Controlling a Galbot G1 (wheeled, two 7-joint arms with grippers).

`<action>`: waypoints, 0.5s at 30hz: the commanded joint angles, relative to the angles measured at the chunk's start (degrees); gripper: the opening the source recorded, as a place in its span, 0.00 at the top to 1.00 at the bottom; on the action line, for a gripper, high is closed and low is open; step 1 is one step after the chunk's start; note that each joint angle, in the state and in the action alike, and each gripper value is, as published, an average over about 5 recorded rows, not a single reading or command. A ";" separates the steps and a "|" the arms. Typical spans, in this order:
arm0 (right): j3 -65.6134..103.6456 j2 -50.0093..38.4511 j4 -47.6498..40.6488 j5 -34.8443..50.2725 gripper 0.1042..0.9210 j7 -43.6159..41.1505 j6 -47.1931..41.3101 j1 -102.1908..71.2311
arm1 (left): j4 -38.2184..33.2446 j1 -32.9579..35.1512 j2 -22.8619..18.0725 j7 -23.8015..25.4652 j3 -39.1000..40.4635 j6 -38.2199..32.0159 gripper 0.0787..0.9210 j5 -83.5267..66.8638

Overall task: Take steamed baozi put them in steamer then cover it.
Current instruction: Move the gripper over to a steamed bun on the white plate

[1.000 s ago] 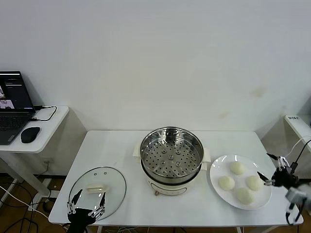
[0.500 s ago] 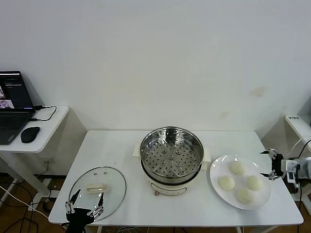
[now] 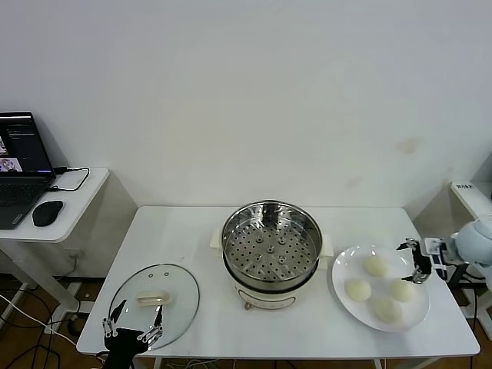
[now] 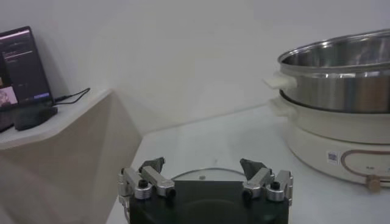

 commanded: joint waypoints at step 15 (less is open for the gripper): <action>-16.80 8.72 -9.54 -1.17 0.12 0.06 -1.73 12.25 | 0.30 -0.14 -0.03 0.28 0.05 0.13 0.12 0.48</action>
